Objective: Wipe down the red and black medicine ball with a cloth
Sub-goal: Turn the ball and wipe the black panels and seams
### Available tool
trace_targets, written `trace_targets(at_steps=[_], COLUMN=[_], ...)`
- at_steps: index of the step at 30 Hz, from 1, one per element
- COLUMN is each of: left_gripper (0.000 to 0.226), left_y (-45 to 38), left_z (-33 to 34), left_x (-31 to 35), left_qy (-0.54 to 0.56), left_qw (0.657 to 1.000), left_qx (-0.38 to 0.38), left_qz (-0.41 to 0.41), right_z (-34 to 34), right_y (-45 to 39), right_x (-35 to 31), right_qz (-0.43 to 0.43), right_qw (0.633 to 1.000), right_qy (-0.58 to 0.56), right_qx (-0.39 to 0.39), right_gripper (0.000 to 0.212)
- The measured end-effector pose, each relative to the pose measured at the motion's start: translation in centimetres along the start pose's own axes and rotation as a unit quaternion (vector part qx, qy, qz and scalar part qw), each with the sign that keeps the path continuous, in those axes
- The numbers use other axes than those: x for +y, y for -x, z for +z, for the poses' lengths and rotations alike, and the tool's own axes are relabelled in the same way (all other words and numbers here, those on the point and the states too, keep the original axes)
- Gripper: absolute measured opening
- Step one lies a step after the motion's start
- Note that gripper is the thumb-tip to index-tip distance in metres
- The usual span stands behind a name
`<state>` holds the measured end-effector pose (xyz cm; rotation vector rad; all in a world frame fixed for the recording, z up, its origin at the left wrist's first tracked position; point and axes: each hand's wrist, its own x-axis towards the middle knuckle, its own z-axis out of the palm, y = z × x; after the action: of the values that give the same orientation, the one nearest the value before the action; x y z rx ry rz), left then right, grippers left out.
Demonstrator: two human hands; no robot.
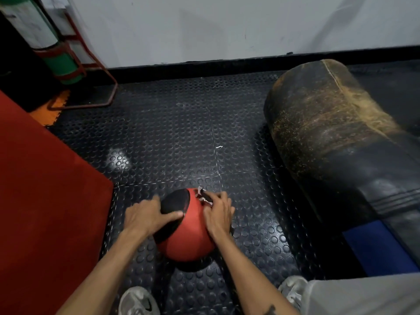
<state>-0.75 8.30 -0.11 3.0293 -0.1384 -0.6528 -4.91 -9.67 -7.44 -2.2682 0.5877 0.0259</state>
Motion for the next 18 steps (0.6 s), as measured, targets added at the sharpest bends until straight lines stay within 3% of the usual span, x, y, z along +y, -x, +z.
trace_targets(at_steps=[1,4,7,9,13,18], left_gripper=[0.115,0.141,0.139,0.132,0.133,0.127], left_y=[-0.3,-0.2,0.6,0.7,0.0,0.4], left_z=[0.2,2.2,4.8,5.2,3.6,3.1], left_x=[0.0,0.9,2.2,2.8,2.9,5.3], left_qy=[0.020,0.161,0.251,0.249,0.257,0.193], left_qw=[0.999,0.978,0.961,0.964,0.959,0.974], left_qx=[-0.001,-0.112,-0.111,-0.089,-0.118,-0.085], left_qz=[0.029,0.070,0.033,0.014,-0.009,-0.077], right_z=[-0.1,-0.5,-1.2,-2.0,-3.4,-4.6], right_y=[-0.6,-1.6,-0.6,0.8,2.9,0.7], right_x=[0.0,0.2,0.7,1.6,3.1,-0.3], right_qz=[0.000,-0.011,-0.047,-0.053,-0.014,-0.045], right_qw=[1.000,0.999,0.998,0.999,1.000,0.998], right_qy=[0.001,-0.002,0.003,0.007,0.014,0.022], right_qx=[-0.012,-0.043,-0.039,-0.010,0.017,0.040], right_gripper=[0.052,0.054,0.056,0.060,0.064,0.062])
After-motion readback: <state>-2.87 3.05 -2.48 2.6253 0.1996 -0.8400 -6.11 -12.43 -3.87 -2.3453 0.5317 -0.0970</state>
